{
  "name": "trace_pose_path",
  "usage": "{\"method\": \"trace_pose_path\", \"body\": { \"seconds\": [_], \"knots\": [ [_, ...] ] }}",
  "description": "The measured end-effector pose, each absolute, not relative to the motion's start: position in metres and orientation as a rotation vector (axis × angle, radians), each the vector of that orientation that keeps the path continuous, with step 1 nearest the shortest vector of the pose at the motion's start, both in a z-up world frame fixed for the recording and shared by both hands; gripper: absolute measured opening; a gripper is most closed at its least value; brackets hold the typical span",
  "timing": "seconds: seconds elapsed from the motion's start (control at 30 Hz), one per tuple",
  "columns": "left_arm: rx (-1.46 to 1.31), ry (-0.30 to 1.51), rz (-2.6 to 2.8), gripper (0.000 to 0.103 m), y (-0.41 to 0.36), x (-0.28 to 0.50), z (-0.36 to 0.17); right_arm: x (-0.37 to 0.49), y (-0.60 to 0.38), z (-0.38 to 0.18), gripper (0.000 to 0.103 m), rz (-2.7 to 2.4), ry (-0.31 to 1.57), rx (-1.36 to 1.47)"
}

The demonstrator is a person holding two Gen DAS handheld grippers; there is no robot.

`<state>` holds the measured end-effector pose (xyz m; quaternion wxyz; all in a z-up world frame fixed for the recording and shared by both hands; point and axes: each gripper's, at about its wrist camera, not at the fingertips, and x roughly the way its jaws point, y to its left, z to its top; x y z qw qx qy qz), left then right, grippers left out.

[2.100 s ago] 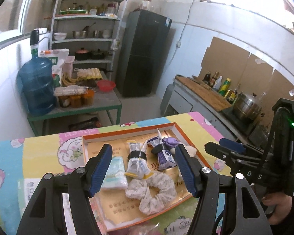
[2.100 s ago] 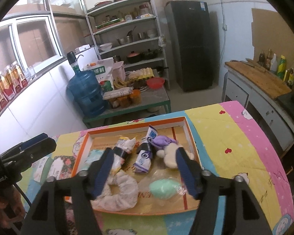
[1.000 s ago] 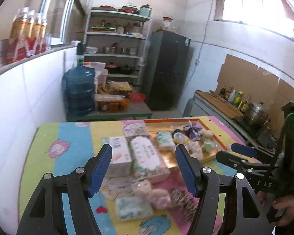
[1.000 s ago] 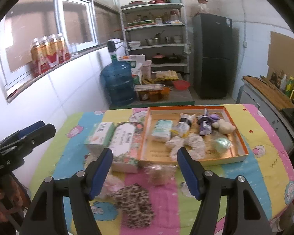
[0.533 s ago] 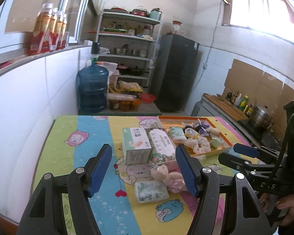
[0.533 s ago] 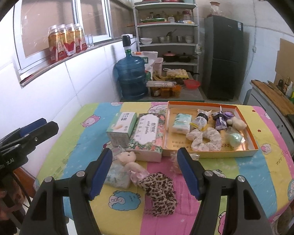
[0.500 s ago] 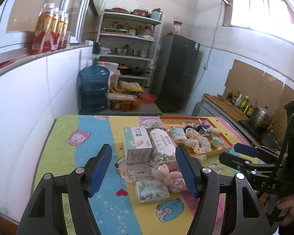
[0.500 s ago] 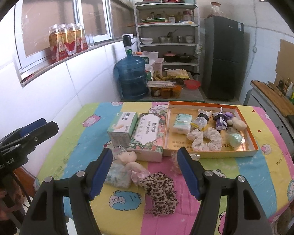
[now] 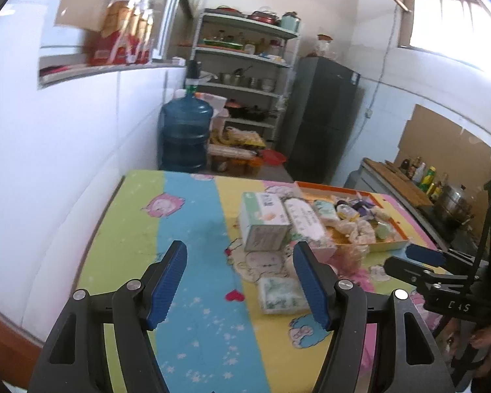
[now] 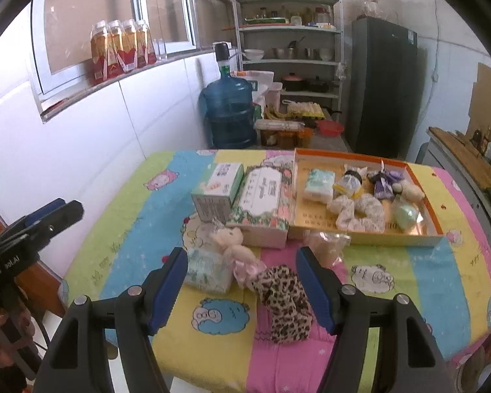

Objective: Organize soft objects
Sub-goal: 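Grasp the leopard-print scrunchie with the right tool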

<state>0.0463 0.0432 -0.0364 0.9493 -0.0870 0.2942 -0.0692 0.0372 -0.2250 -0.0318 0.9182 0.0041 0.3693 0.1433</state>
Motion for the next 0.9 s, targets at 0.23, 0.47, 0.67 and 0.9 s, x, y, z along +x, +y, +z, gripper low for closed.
{"method": "trace_pose_path", "body": {
  "seconds": [0.23,0.47,0.67,0.9],
  "knots": [
    [-0.212,0.641,-0.105,0.069,0.055,0.044,-0.062,0.029,-0.247,-0.054,0.068,0.253,0.797,0.023],
    [-0.188,0.718,-0.129,0.069,0.035,0.055,-0.092,0.029,-0.264,-0.083,0.068,0.258,0.850,0.025],
    [-0.166,0.749,-0.156,0.069,0.014,0.066,-0.103,0.040,-0.270,-0.107,0.068,0.306,0.910,0.045],
    [-0.163,0.779,-0.180,0.069,-0.006,0.077,-0.114,0.061,-0.271,-0.133,0.068,0.334,0.962,0.046]
  ]
}}
